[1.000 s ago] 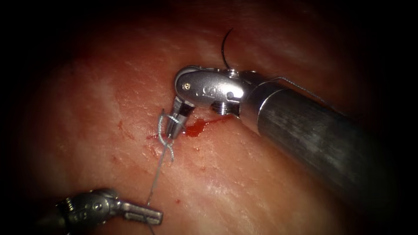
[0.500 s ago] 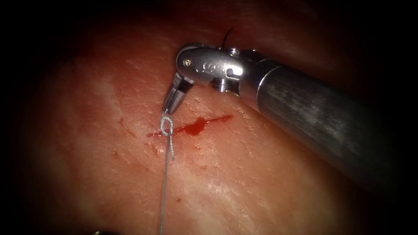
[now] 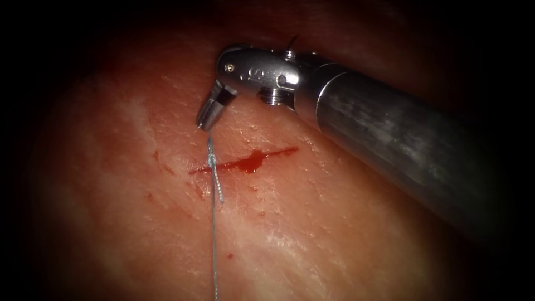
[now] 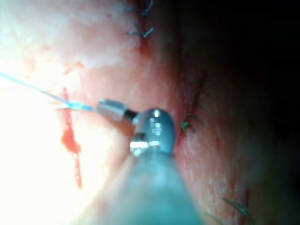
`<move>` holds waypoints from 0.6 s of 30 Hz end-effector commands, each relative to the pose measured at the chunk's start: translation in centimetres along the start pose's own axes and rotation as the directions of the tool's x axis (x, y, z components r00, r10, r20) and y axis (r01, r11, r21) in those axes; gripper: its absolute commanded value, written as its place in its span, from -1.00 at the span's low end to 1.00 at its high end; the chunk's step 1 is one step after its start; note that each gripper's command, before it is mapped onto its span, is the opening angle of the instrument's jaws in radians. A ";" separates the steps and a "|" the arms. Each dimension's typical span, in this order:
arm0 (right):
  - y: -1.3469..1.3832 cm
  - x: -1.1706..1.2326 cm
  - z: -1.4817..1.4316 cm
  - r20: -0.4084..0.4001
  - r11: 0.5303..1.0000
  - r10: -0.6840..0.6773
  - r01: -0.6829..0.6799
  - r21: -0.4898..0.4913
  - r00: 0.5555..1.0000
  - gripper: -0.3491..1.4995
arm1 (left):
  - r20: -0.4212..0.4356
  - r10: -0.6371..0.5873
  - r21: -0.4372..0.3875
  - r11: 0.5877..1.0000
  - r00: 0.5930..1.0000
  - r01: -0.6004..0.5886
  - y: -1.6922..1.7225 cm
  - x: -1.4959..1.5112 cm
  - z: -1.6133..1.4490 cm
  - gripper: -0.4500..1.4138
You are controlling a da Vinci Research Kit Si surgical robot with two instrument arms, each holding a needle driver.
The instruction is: Wound Closure
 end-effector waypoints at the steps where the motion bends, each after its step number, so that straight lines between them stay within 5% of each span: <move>1: 0.11 -0.04 -0.06 0.006 1.000 0.006 -0.006 -0.013 1.000 -1.00 | -0.001 -0.003 -0.002 1.000 1.000 0.003 0.04 -0.13 0.08 -1.00; 18: 0.30 -0.10 -0.24 0.037 0.991 0.050 -0.045 -0.125 0.998 -1.00 | -0.002 -0.036 -0.038 0.999 0.999 0.036 0.22 -0.35 0.24 -1.00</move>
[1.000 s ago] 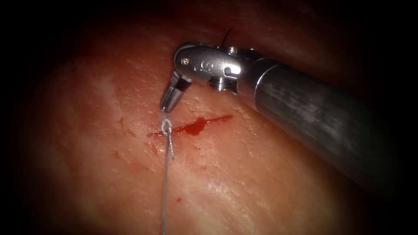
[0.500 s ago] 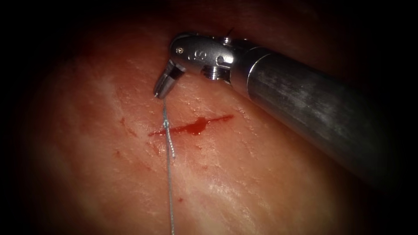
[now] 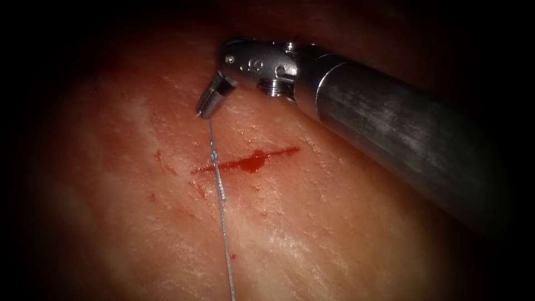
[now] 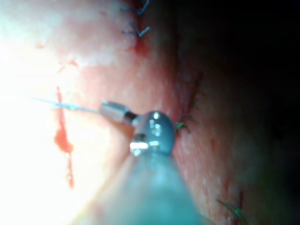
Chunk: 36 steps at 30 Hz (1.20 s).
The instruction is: Wound Closure
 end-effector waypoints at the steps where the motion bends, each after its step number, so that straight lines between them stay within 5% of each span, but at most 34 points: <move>1: 0.19 0.00 -0.10 0.008 1.000 -0.004 0.004 -0.030 1.000 -1.00 | -0.001 -0.001 -0.004 1.000 1.000 0.001 0.02 -0.08 0.03 -1.00; 14: 0.44 -0.03 -0.29 0.009 0.993 -0.004 0.005 -0.116 1.000 -1.00 | 0.016 -0.023 -0.019 1.000 1.000 0.023 0.15 -0.21 0.09 -1.00; 24: 0.12 0.11 -0.17 -0.008 0.997 -0.014 0.013 -0.077 1.000 -1.00 | 0.023 -0.042 -0.003 0.999 0.999 0.042 0.18 -0.18 0.04 -1.00; 36: 0.15 0.06 -0.23 -0.015 0.996 -0.006 0.005 -0.084 1.000 -1.00 | 0.048 -0.030 -0.021 0.999 0.998 0.031 0.36 -0.31 0.12 -1.00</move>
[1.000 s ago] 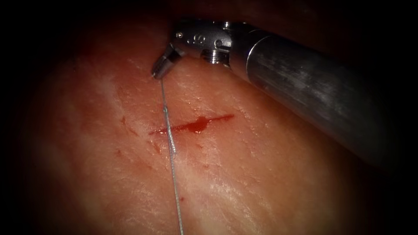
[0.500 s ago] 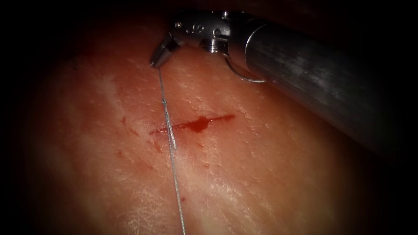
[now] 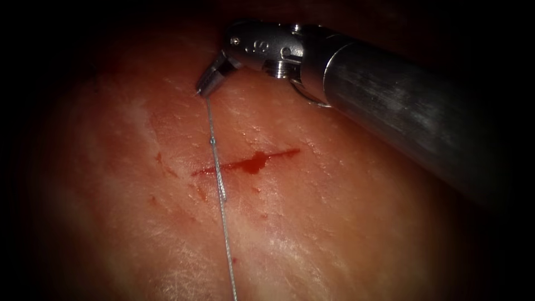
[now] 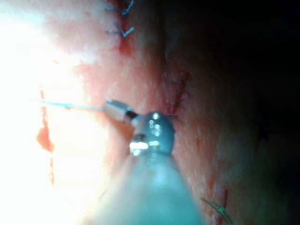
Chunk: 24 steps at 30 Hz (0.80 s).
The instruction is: Wound Closure
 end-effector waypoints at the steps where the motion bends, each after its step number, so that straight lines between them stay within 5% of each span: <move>1: 0.10 -0.01 0.00 0.000 1.000 -0.005 0.005 -0.004 1.000 -1.00 | 0.001 -0.002 -0.007 1.000 1.000 0.002 0.03 -0.10 0.04 -1.00; 24: 0.23 -0.03 -0.12 0.010 0.999 -0.020 0.021 -0.038 1.000 -1.00 | 0.021 -0.054 -0.085 0.995 0.998 0.055 0.29 -0.28 0.17 -1.00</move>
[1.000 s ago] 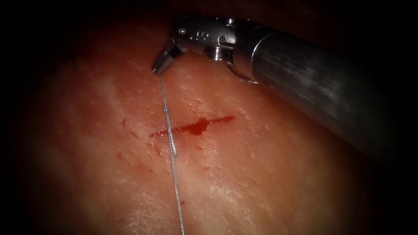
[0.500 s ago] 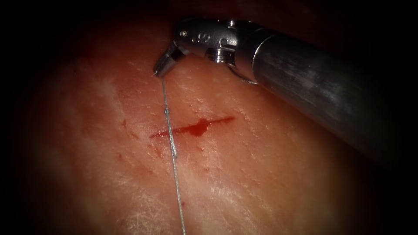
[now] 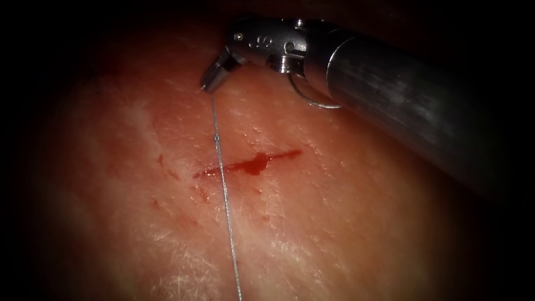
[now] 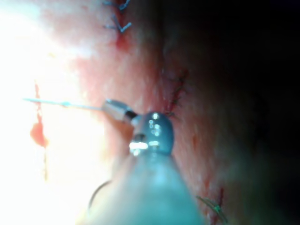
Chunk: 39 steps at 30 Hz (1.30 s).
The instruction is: Wound Closure
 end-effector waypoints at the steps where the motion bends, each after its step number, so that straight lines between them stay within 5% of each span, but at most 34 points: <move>1: 0.08 0.04 0.01 0.000 1.000 -0.007 0.007 0.000 1.000 -1.00 | -0.002 -0.005 0.003 1.000 1.000 0.005 -0.01 -0.03 0.02 -1.00; 13: -0.57 0.51 0.15 -0.051 0.992 -0.036 0.043 0.122 0.998 -0.98 | -0.010 0.021 0.036 0.999 1.000 -0.020 -0.19 0.44 -0.17 -1.00; 15: -0.70 0.58 0.12 -0.057 0.994 -0.033 0.039 0.099 0.998 -0.15 | -0.010 0.036 0.041 0.999 0.999 -0.035 -0.18 0.52 -0.11 -1.00; 16: -0.70 0.58 0.12 -0.057 0.994 -0.033 0.039 0.099 0.998 -0.15 | -0.010 0.036 0.041 0.999 0.999 -0.035 -0.18 0.52 -0.11 -1.00; 17: -0.80 0.61 0.08 -0.045 0.998 -0.010 0.013 0.060 0.999 0.33 | -0.013 0.040 0.036 0.999 0.999 -0.040 -0.17 0.58 -0.07 -1.00; 21: -0.95 0.61 0.01 -0.046 0.999 0.041 -0.040 0.028 0.998 0.63 | -0.019 0.055 0.025 0.998 0.998 -0.054 -0.15 0.69 0.00 -1.00; 25: -1.18 0.58 -0.12 -0.028 0.996 0.085 -0.085 -0.007 0.996 0.73 | -0.032 0.071 0.005 0.997 0.997 -0.071 -0.10 0.92 0.07 -1.00; 33: -1.69 0.69 -0.12 -0.067 0.989 0.126 -0.131 -0.073 0.990 0.73 | -0.041 0.069 -0.014 0.998 0.997 -0.069 -0.16 0.90 0.08 -1.00; 39: -1.80 0.76 -0.32 -0.105 0.960 0.179 -0.197 -0.199 0.978 0.78 | -0.016 0.082 0.062 0.995 0.996 -0.081 -0.41 0.84 -0.06 -1.00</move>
